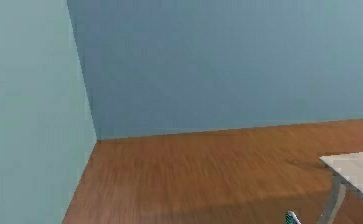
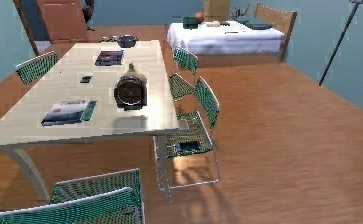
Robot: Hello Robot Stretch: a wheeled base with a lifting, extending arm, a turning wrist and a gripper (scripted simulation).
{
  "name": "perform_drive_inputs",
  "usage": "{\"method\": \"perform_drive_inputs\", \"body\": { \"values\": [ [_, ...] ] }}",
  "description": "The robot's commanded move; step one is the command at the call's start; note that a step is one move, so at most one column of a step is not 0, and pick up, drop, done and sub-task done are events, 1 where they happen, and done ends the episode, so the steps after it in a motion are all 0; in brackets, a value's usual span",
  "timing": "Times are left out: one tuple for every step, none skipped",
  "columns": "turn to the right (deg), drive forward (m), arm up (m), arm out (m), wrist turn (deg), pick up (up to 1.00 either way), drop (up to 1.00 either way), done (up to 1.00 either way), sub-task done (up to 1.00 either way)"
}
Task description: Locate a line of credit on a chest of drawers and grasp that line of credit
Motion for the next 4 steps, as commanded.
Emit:
{"method": "perform_drive_inputs", "body": {
  "values": [
    [-45.0,0.00,0.00,0.00,0.0,0.00,0.00,0.00,0.00],
    [-45.0,0.00,0.00,0.00,0.0,0.00,0.00,0.00,0.00],
    [-6.0,0.00,0.00,0.00,0.0,0.00,0.00,0.00,0.00],
    [-3.0,0.00,0.00,0.00,0.0,0.00,0.00,0.00,0.00]
  ]
}}
